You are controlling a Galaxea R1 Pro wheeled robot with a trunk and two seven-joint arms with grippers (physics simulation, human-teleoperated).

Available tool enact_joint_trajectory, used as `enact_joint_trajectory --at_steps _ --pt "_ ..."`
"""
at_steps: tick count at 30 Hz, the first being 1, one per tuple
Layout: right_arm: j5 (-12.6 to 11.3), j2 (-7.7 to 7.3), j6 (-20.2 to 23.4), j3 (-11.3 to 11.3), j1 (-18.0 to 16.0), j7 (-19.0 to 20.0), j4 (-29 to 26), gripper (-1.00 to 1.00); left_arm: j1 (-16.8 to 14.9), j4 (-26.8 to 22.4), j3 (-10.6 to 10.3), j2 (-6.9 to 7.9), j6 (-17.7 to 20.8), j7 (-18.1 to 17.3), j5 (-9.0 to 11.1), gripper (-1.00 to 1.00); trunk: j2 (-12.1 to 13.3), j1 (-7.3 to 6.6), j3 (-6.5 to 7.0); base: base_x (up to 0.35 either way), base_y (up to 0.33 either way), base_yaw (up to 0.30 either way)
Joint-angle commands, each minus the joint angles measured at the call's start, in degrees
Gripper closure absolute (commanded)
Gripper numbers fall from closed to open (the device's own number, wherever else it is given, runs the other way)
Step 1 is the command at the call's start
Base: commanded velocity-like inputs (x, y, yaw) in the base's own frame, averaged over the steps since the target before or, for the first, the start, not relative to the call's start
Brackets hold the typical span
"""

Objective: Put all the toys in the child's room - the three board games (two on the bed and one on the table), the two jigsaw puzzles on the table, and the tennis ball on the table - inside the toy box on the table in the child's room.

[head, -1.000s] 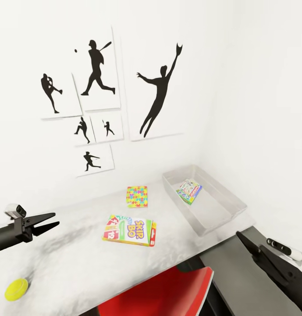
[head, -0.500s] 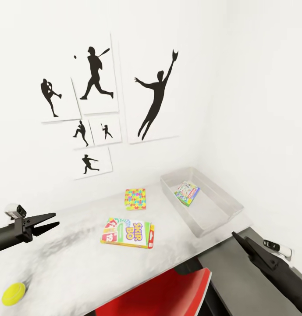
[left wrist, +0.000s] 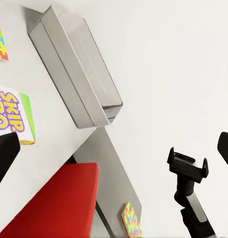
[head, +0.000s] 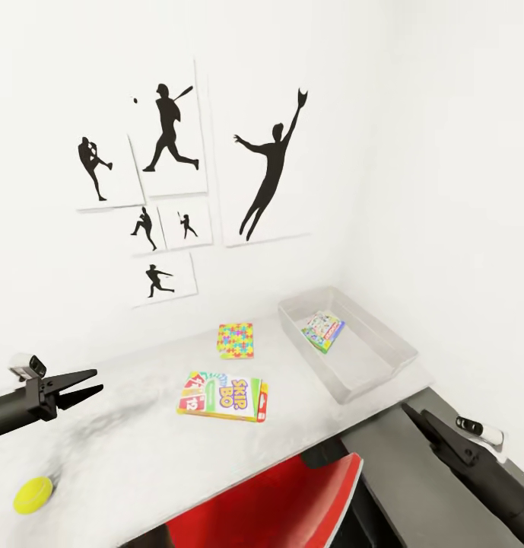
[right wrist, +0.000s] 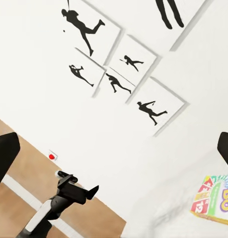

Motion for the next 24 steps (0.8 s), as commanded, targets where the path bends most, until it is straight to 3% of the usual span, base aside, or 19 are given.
enact_joint_trajectory --at_steps 1,12,24 --pt "-0.40 -0.03 0.42 0.02 -0.01 -0.09 -0.04 -1.00 -0.06 0.02 0.01 0.01 0.20 -0.29 -0.14 -1.00 -0.12 0.01 -0.11 -0.267 0.000 0.000" --pt "-0.72 -0.02 0.59 0.13 -0.08 -4.03 0.03 -1.00 -0.06 0.02 0.18 0.01 0.20 -0.51 -0.14 -1.00 -0.12 0.01 -0.11 -0.298 0.000 0.000" --pt "-0.75 -0.05 0.59 0.13 -0.08 -4.75 0.28 -1.00 -0.06 0.02 0.23 0.01 0.20 -0.53 -0.14 -1.00 -0.12 0.01 -0.09 -0.043 0.008 -0.190"
